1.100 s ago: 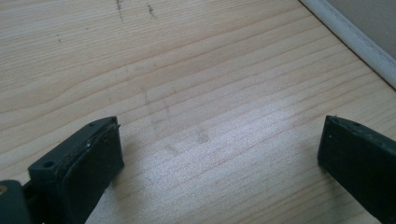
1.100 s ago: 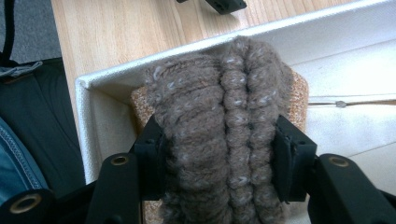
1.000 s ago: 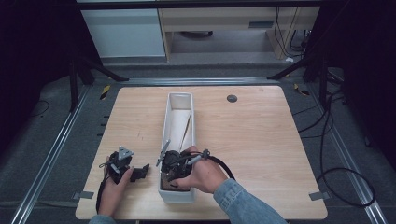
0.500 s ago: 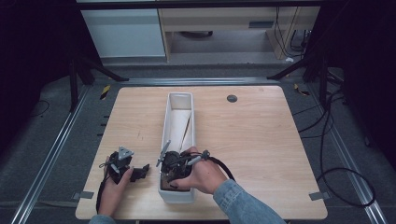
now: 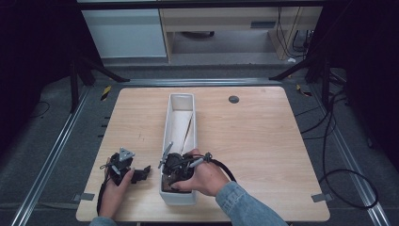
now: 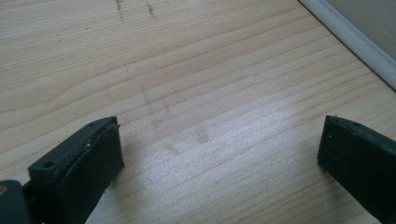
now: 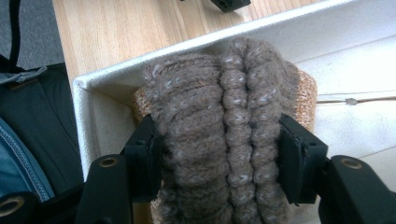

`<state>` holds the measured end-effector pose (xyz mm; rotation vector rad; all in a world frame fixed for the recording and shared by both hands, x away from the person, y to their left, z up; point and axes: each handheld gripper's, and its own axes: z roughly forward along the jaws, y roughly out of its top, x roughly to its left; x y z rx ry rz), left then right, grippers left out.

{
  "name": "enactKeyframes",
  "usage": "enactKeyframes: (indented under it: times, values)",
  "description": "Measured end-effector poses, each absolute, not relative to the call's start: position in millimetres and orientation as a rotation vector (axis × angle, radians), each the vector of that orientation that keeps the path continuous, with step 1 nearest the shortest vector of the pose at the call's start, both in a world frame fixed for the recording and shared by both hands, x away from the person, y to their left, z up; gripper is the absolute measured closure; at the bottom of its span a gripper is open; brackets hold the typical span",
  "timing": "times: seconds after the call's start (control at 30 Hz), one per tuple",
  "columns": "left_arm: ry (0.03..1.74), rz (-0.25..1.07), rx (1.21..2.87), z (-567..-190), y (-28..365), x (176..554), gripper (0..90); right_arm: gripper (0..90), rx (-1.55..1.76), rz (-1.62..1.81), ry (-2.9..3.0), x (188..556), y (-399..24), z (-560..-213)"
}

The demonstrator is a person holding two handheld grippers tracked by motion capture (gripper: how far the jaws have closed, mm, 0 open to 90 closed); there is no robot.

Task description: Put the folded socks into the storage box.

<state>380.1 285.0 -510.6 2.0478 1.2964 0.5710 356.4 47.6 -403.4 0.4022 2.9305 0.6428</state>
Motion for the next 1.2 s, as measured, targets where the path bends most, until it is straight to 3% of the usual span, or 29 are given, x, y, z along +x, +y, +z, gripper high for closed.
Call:
enactKeyframes:
  times: [0.47,0.7,0.83,0.97,1.2]
  values:
    - [1.296,0.571,2.048,-510.6,285.0,380.1,0.0,32.8,0.421,0.652,2.93,354.9,43.1,-397.2]
    - [1.297,0.571,2.048,-510.6,285.0,380.0,0.0,23.7,0.402,0.686,2.919,350.9,36.6,-381.0]
    - [1.296,0.571,2.048,-510.6,285.0,380.0,0.0,23.1,0.402,0.731,2.892,348.4,28.7,-366.4]
    - [1.297,0.572,2.047,-510.7,285.0,380.1,0.0,26.0,0.429,0.779,2.853,349.9,17.5,-351.4]
    - [1.297,0.571,2.047,-510.7,285.0,380.0,0.0,44.4,0.471,0.836,2.802,359.7,-2.3,-332.9]
